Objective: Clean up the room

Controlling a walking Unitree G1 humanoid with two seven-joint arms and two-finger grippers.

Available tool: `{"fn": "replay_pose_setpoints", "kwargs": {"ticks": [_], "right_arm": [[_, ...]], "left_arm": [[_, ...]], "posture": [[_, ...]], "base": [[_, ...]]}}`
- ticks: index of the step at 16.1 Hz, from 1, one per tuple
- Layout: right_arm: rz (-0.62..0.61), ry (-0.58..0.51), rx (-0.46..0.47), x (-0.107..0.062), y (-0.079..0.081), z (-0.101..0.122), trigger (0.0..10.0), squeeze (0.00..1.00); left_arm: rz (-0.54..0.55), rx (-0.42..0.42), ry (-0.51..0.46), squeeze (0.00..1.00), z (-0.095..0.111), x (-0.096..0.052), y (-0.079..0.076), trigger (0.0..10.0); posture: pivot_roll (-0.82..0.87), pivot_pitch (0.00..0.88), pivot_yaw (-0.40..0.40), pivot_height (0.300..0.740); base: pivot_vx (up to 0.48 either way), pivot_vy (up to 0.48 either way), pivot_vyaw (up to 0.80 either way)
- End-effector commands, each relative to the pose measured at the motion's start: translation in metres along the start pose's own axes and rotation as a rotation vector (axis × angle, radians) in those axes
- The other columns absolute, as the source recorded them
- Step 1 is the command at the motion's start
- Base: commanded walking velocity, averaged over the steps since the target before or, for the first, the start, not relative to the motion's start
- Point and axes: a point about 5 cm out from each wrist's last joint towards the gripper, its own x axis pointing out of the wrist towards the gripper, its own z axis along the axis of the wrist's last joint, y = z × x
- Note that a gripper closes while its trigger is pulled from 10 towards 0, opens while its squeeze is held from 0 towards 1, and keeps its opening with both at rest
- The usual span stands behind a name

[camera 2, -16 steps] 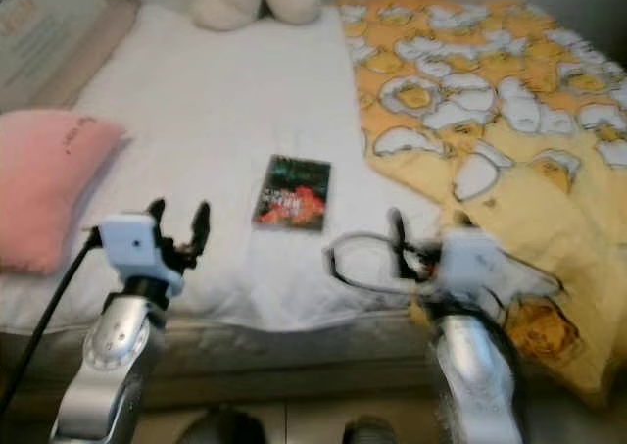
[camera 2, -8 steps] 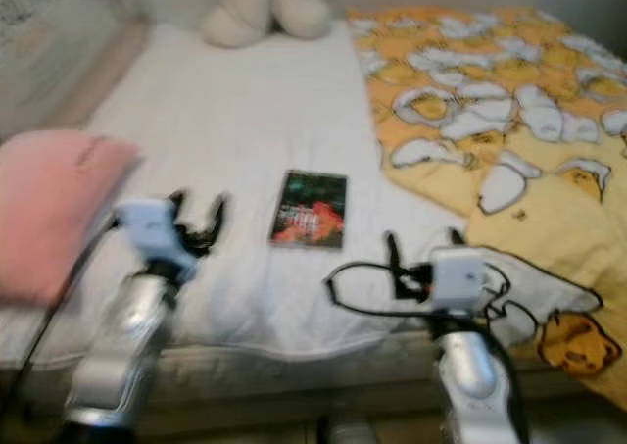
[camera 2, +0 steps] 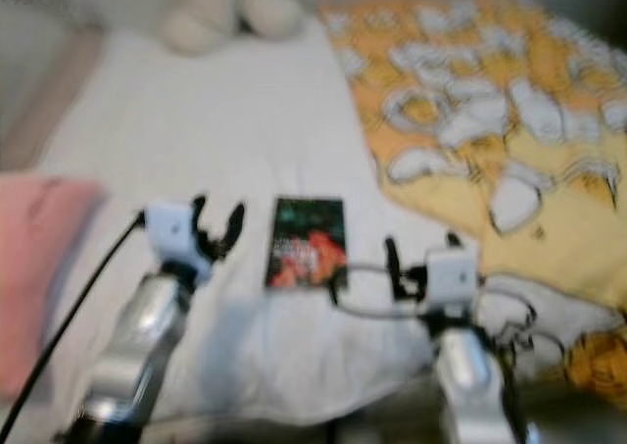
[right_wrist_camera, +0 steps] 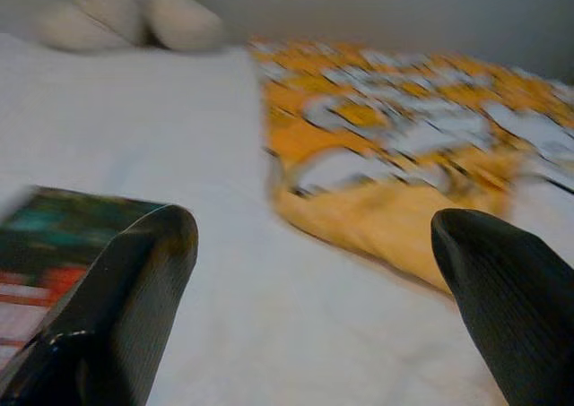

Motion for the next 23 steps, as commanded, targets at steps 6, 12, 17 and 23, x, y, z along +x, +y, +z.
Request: {"fn": "replay_pose_setpoints", "kwargs": {"ticks": [6,12,17,23], "right_arm": [[0.025,-0.011,0.005,0.003,0.006,0.001,10.0,0.0],[0.035,-0.002,0.001,0.002,0.007,-0.001,10.0,0.0],[0.046,0.015,-0.006,0.003,0.011,-0.003,10.0,0.0],[0.034,-0.032,0.022,-0.009,0.007,0.007,10.0,0.0]], "left_arm": [[0.085,-0.014,0.048,0.0,-0.009,0.005,0.014,10.0],[0.101,0.001,0.053,0.0,-0.011,0.011,0.017,10.0],[0.092,0.009,0.038,0.0,-0.008,0.015,0.017,10.0],[0.165,0.107,0.065,0.0,-0.02,-0.032,0.039,10.0]], "posture": [[-0.23,0.0,0.061,0.703],[-0.23,0.0,0.064,0.703],[-0.23,0.0,0.066,0.703],[-0.24,0.0,0.073,0.703]], "base": [[0.0,-0.454,0.0],[0.0,-0.129,0.0],[0.0,-0.458,-0.31],[0.0,0.0,0.0]]}}
